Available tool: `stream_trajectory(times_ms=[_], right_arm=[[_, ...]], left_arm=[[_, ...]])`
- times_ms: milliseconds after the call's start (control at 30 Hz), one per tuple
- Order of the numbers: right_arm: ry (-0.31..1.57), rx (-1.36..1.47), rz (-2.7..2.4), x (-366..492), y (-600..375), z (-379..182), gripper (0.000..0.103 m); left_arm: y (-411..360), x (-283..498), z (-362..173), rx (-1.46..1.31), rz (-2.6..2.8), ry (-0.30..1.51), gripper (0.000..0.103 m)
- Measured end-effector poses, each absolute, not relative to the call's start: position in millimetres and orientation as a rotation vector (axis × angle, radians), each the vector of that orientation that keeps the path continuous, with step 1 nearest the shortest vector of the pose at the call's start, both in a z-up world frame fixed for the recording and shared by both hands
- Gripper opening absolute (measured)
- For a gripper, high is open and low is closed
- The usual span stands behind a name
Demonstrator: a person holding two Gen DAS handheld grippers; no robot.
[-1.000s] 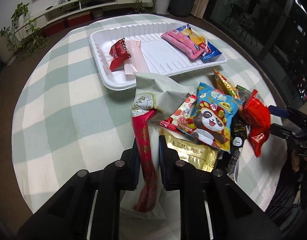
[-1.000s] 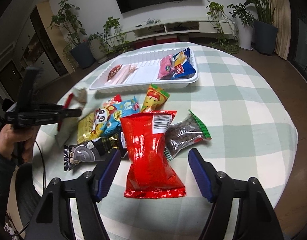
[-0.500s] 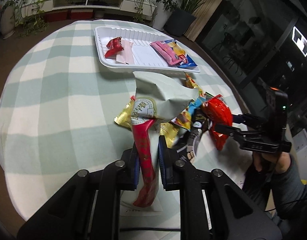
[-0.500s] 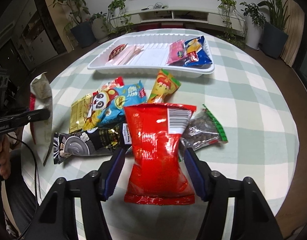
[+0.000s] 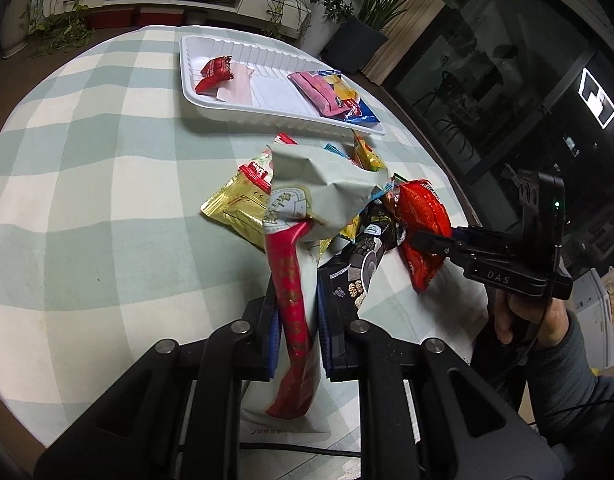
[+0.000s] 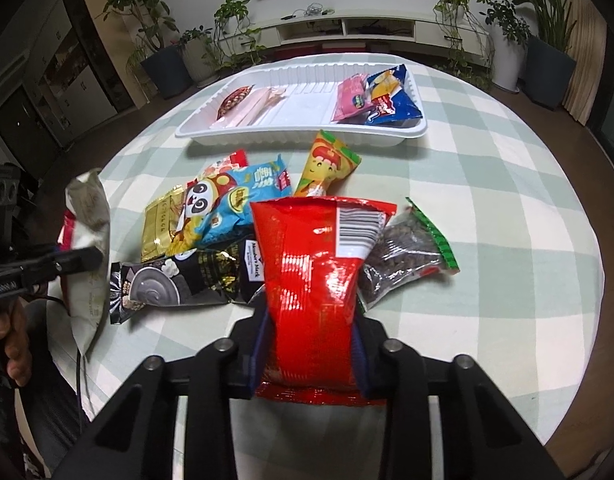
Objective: Organize snacks
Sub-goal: 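Lift the white-and-red packet with the left tool while the right tool grasps the red chip bag, then carry both packets over the white tray and open both tools to release them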
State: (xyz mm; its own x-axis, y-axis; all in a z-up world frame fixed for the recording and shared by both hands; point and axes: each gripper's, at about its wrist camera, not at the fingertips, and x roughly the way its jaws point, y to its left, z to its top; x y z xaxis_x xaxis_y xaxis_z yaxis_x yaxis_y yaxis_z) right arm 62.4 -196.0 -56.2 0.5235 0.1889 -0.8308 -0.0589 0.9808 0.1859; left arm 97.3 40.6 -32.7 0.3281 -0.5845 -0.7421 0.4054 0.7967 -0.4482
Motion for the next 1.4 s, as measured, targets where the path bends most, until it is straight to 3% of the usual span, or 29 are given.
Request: stream_trajectory(times_ms=[833, 1400], right_arm=[[0.891, 0.444, 0.194, 62, -256, -12, 0.029], [0.764, 0.421, 0.23, 176, -281, 59, 0.029]], left_arm=[[77, 131, 18, -0.395, -0.718, 0.97, 0.013], [40, 302, 73, -0.387, -0.69, 1.015, 0.013]])
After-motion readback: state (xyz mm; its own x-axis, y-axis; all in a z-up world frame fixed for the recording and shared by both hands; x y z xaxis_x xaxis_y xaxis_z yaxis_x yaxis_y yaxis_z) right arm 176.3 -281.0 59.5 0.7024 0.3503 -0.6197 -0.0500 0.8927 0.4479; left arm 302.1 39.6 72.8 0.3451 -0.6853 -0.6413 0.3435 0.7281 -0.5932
